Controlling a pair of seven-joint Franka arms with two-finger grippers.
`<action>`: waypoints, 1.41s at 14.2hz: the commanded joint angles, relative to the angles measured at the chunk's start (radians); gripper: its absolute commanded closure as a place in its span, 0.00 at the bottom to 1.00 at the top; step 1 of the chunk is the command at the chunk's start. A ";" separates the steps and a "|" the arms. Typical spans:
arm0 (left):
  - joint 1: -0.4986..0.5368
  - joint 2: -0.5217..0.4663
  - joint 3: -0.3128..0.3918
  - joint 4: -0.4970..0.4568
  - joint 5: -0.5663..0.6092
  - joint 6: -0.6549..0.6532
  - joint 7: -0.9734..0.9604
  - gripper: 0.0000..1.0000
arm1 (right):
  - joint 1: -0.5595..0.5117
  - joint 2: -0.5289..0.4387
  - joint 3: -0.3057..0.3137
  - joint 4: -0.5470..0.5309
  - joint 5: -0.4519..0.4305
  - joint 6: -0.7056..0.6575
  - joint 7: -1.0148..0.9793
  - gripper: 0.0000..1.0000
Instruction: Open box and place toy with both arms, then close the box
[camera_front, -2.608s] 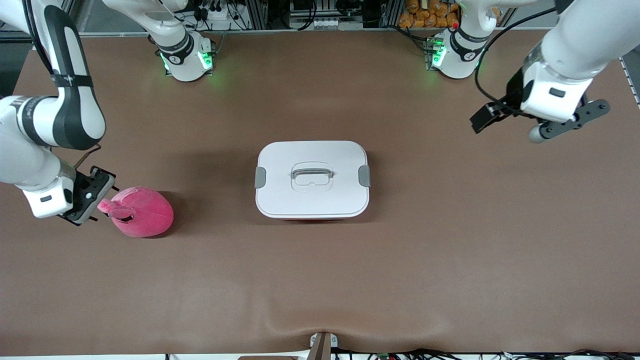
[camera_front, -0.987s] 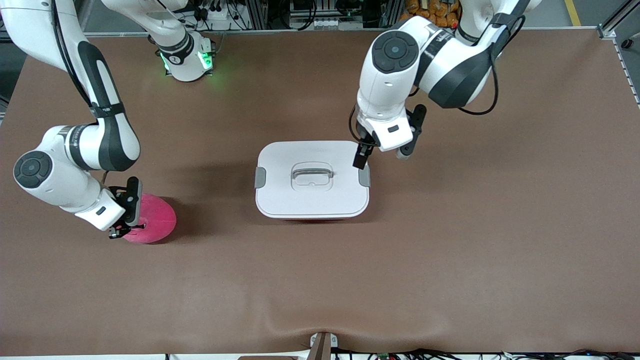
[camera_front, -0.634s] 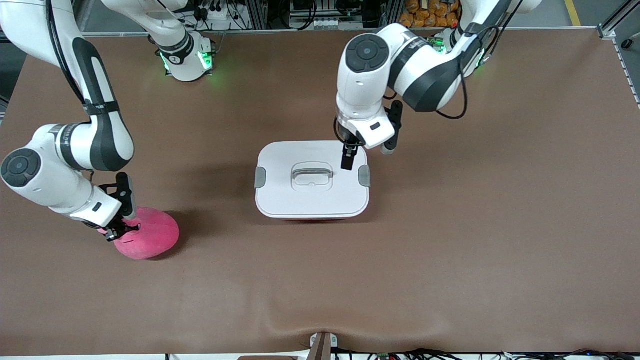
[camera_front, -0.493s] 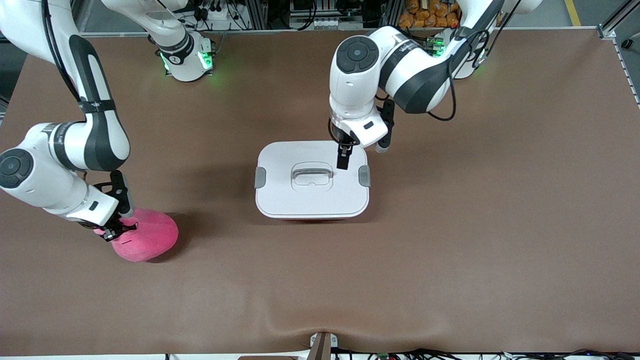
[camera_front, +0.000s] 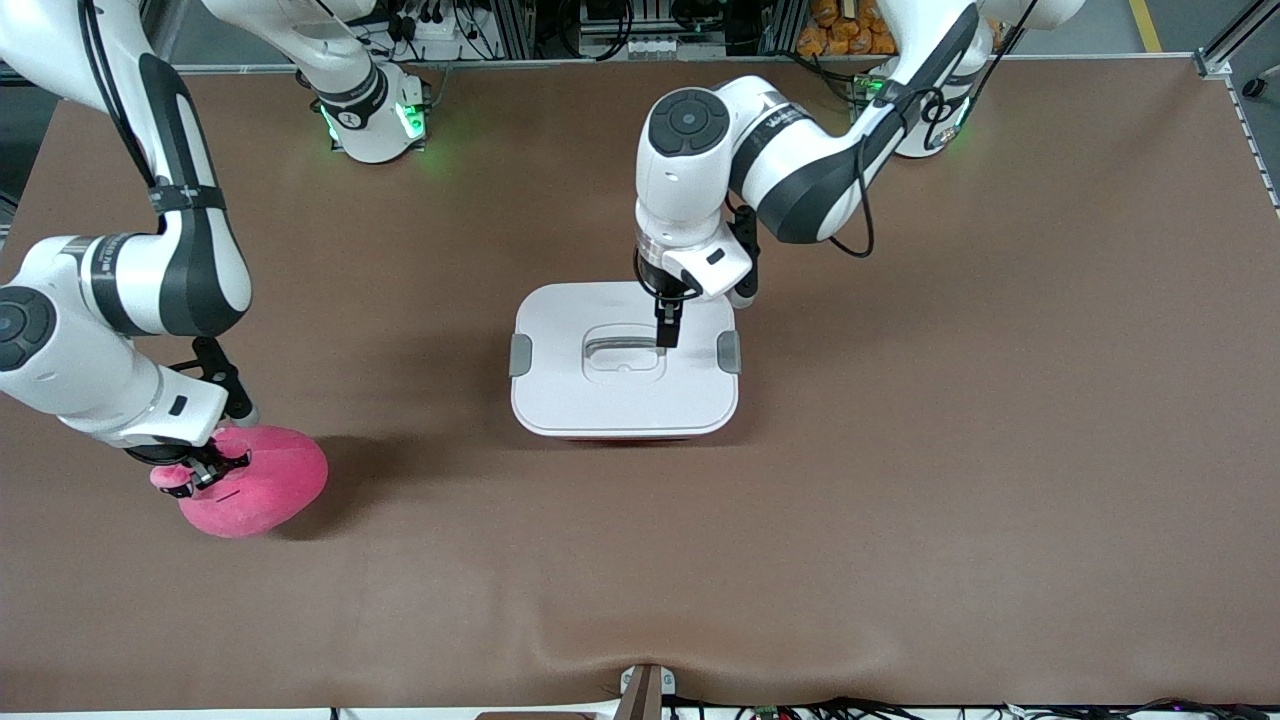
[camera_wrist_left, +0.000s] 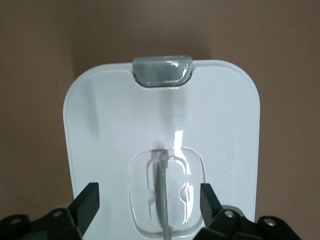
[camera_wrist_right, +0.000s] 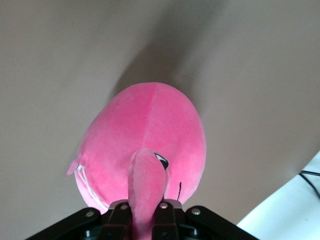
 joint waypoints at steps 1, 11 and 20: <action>-0.021 0.056 0.009 0.080 0.028 0.009 -0.057 0.12 | -0.003 -0.008 -0.006 0.075 -0.014 -0.076 -0.014 1.00; -0.073 0.111 0.011 0.083 0.097 0.069 -0.156 0.19 | 0.039 -0.137 -0.003 0.118 0.137 -0.363 0.543 1.00; -0.079 0.142 0.011 0.085 0.134 0.074 -0.156 0.29 | 0.141 -0.198 -0.001 0.044 0.111 -0.466 1.061 1.00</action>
